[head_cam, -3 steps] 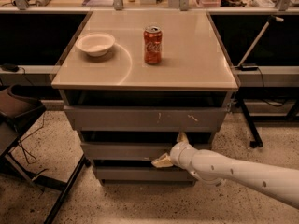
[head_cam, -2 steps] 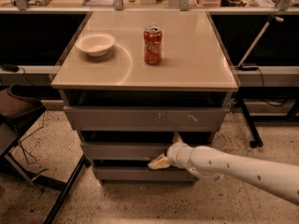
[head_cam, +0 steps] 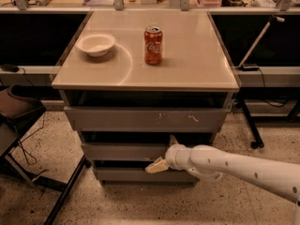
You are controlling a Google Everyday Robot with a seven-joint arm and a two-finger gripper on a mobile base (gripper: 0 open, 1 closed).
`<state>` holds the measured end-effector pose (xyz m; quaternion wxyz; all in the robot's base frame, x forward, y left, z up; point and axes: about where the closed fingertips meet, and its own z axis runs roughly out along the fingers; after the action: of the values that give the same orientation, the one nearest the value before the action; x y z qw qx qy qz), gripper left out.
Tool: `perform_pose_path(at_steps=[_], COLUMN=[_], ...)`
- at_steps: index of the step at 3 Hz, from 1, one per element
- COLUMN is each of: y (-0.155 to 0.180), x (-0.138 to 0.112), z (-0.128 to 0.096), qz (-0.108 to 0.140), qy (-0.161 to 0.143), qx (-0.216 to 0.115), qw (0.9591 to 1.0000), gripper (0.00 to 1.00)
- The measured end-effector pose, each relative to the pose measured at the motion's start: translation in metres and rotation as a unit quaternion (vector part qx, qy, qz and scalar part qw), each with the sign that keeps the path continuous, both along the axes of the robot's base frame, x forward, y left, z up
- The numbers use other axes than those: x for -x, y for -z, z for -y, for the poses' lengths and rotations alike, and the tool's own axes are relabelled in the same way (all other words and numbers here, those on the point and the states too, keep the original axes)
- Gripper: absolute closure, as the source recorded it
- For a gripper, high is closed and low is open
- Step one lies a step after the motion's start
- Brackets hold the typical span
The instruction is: Open middle drawer
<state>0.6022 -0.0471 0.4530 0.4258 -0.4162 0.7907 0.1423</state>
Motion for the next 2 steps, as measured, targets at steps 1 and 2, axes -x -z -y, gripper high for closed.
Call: perform_pose_path(at_steps=[1, 2], y=[0.017, 0.026], x=[-0.024, -0.039], z=[0.013, 0.027], qz=[-0.007, -0.006], qy=[0.023, 0.031], qx=[0.012, 0.030], qw=[0.9996, 0.9990], gripper=[0.00, 0.00])
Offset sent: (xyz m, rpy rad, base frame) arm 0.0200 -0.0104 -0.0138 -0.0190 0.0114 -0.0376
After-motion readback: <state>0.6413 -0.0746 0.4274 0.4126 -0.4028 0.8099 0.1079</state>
